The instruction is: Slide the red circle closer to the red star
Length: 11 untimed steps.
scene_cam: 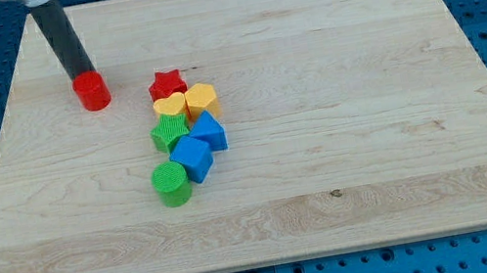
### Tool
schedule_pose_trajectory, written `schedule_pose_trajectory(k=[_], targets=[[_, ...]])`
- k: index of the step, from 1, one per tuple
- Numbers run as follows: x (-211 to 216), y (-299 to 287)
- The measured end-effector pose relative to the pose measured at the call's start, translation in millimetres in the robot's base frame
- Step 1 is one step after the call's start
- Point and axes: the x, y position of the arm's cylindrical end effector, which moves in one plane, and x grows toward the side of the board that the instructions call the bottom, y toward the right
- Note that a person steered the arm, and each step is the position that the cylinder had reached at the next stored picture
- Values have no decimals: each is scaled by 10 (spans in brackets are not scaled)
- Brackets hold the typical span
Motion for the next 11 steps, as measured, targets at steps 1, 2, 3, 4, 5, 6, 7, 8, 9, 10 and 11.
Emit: schedule_pose_trajectory(k=[1,2,3,4,5,6,7,8,9,10,11], targets=[[15,12],[10,-37],[-25,-277],[81,-377],[202,-377],[222,-367],[222,-318],[235,-182],[358,-19],[520,136],[647,243]])
